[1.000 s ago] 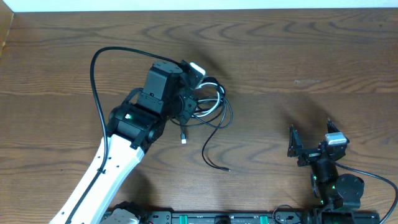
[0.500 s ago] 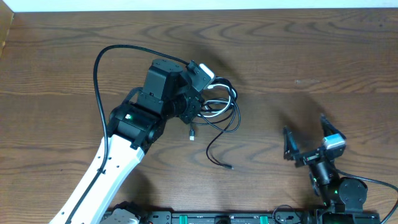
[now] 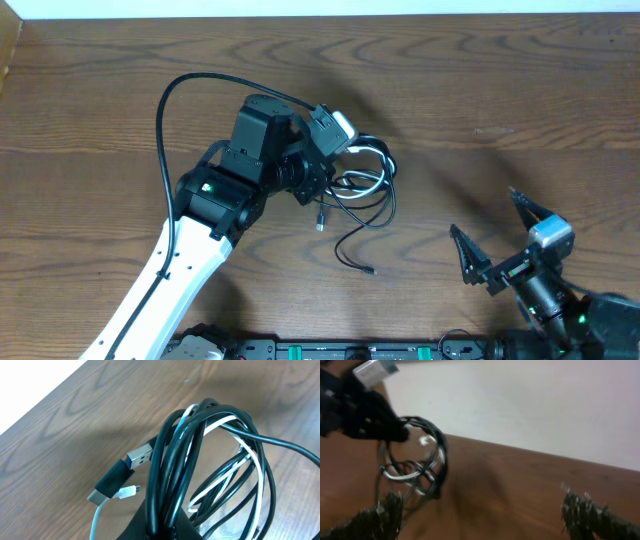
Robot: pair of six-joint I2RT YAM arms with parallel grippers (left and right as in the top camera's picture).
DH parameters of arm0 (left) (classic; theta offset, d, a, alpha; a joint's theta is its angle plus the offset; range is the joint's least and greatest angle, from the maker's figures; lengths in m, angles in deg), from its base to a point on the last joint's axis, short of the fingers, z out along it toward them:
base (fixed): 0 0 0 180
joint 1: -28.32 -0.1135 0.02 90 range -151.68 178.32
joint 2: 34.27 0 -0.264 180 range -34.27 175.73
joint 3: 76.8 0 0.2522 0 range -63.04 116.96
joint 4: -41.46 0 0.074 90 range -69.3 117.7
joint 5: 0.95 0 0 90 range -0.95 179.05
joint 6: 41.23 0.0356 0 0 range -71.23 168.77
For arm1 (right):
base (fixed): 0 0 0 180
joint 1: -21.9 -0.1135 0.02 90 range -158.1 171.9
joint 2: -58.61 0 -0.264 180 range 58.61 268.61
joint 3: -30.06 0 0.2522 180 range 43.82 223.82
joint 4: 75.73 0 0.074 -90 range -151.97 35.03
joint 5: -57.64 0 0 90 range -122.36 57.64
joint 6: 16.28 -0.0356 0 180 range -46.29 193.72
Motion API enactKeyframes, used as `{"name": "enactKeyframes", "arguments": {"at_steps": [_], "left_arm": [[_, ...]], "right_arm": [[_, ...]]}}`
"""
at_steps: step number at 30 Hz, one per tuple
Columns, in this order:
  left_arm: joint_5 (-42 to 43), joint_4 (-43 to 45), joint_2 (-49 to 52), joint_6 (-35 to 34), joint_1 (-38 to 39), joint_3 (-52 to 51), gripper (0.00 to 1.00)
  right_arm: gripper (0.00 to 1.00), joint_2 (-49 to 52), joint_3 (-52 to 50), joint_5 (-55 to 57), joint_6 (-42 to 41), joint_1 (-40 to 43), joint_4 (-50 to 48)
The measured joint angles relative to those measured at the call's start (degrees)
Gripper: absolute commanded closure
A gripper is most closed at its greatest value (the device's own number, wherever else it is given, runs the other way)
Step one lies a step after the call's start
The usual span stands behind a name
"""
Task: Untangle cables
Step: 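Move the right gripper toward the hanging cables below the left gripper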
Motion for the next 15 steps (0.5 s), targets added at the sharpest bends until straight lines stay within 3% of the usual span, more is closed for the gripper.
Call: {"name": "enactKeyframes", "arguments": {"at_steps": [8, 15], "left_arm": [[4.24, 0.00, 0.00, 3.08, 2.47, 0.00, 0.92], [5.29, 0.00, 0.00, 3.39, 5.35, 0.00, 0.93]], "right_arm": [[0.01, 15.23, 12.59, -11.41, 3.37, 0.00, 8.61], [0.01, 23.19, 16.00, -19.32, 4.26, 0.00, 5.66]]}}
